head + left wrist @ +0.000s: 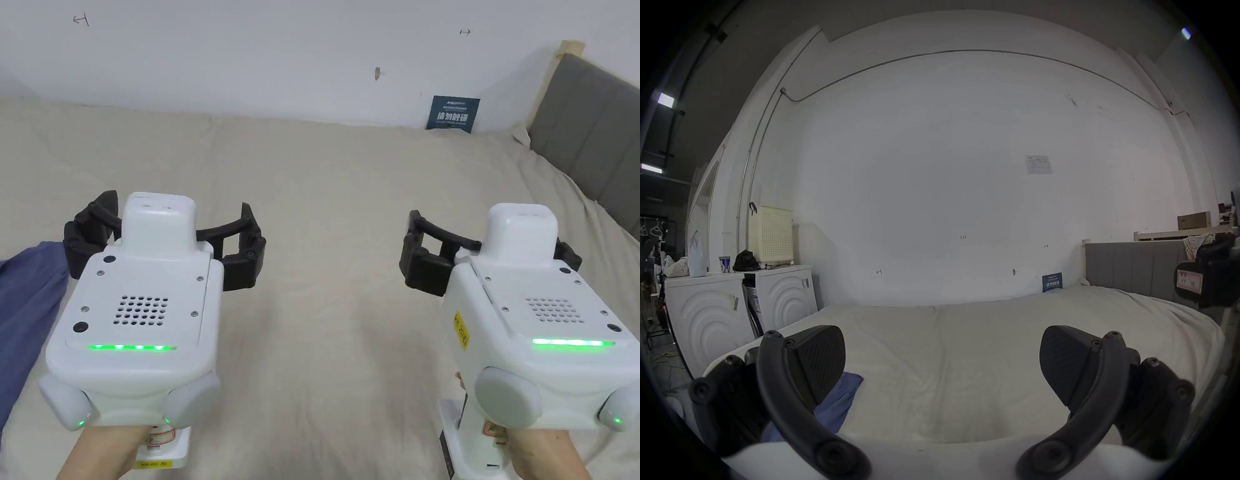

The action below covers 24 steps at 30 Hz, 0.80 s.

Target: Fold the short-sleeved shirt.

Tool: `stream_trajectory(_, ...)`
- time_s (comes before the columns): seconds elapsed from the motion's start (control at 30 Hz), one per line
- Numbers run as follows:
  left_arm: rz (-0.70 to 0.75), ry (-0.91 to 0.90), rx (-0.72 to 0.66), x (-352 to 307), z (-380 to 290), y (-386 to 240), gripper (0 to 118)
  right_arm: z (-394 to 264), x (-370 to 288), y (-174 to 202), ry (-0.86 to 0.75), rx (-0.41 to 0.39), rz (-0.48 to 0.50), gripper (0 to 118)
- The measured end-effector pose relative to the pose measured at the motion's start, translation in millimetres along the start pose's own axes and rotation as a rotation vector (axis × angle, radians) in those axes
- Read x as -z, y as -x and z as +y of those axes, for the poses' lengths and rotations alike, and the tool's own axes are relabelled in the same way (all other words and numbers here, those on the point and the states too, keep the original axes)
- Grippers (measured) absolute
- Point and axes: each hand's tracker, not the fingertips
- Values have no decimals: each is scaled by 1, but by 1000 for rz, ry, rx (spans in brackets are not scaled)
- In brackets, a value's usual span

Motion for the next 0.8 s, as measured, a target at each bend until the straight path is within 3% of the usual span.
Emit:
stream_trajectory(0.4, -31, 40, -28, -1, 4, 2, 118, -2, 0, 8, 25, -12, 3, 105)
stream_trajectory(0.47, -39, 52, -33, 0, 4, 2, 112, 0, 0, 10, 40, -24, -3, 103)
stream_trajectory(0.5, -45, 53, -34, -1, 5, 2, 96, 0, -2, 11, 42, -32, 5, 91)
stream_trajectory(0.57, -44, 56, -30, -2, 7, 0, 44, 1, -5, 15, 21, -63, 4, 49)
stream_trajectory(0.6, -40, 69, -25, 0, 8, 0, 17, 4, -6, 18, 3, -81, -5, 13)
stream_trajectory(0.63, -42, 82, -29, 1, 9, 1, 14, 5, -6, 19, -8, -89, -18, 0)
stream_trajectory(0.8, -56, 120, -58, 0, 11, 3, 0, 12, -7, 17, 6, -31, 38, 0)
